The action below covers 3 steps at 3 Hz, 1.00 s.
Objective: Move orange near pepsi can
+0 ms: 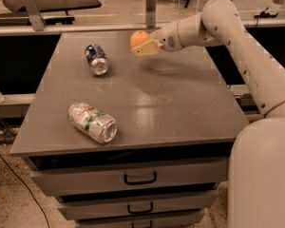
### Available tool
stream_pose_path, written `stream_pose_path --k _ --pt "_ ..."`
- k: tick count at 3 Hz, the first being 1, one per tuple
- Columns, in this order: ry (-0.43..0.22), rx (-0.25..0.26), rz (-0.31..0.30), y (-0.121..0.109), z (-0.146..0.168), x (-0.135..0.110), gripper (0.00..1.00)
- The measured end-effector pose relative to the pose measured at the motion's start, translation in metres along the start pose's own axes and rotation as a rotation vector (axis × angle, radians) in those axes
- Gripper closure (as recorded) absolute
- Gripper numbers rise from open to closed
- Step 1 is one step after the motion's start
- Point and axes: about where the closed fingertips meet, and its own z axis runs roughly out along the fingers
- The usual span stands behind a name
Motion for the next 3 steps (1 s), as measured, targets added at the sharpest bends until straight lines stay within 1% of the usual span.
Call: stream_pose_path --k 1,2,3 --pt "0.008 -0.093 -0.022 0.037 0.03 -0.004 1.0" --pt "0.047 -0.142 -0.018 0.055 0.056 0.012 1.0" --pt "0.076 -0.172 -0.005 0.064 0.07 0.027 0.83"
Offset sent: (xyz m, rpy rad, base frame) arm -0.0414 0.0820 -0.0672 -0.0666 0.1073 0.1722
